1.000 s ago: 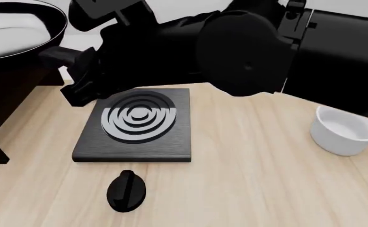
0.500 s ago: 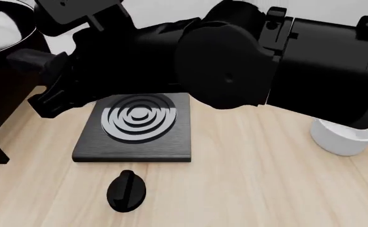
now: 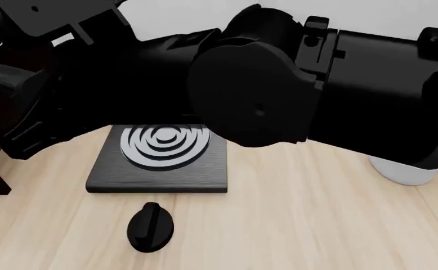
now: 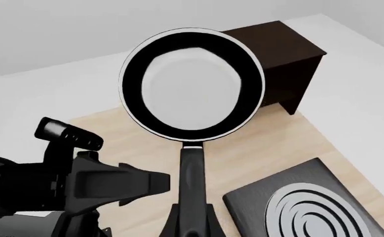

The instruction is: Put the frying pan on the cabinet shelf.

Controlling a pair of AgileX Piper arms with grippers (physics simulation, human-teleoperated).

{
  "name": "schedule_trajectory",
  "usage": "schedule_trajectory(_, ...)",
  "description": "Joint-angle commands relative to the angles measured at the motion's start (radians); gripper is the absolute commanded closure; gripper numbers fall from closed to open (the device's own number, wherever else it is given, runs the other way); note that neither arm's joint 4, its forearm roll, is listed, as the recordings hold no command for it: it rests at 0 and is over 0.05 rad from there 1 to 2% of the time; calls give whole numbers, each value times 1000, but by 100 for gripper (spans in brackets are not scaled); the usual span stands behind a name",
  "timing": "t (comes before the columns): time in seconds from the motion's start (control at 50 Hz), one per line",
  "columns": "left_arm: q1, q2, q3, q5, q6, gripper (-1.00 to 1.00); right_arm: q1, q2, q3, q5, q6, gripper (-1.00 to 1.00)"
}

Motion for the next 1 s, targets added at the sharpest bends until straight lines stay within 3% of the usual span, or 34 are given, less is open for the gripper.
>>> schedule_trajectory(0.02,-1,1,10,-7,-6,-100,18,-22,-26,-26,16,100)
schedule_trajectory(0.46,-1,-1,20,-16,-17,-100,59,-8,-5,-50,37,100)
schedule_trajectory(1.0,-16,3,60,-45,-37,-100,133,-23,10,-73,19,100)
